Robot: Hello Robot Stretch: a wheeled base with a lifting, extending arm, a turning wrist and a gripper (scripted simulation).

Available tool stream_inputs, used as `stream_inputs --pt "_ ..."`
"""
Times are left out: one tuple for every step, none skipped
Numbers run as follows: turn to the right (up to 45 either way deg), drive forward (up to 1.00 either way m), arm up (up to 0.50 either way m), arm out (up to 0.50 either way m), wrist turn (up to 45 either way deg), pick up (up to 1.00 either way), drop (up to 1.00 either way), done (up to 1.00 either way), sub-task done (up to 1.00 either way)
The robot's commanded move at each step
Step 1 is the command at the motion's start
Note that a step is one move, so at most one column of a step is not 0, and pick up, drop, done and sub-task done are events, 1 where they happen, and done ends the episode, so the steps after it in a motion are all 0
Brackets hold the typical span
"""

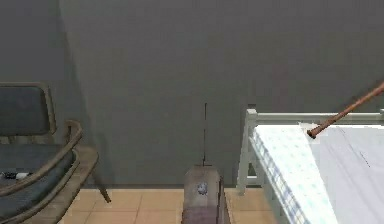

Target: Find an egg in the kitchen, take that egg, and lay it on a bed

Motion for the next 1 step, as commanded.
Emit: stream_inputs --pt "15.0 0.0 0.0 0.0 0.0 0.0 0.0 0.0 0.0"
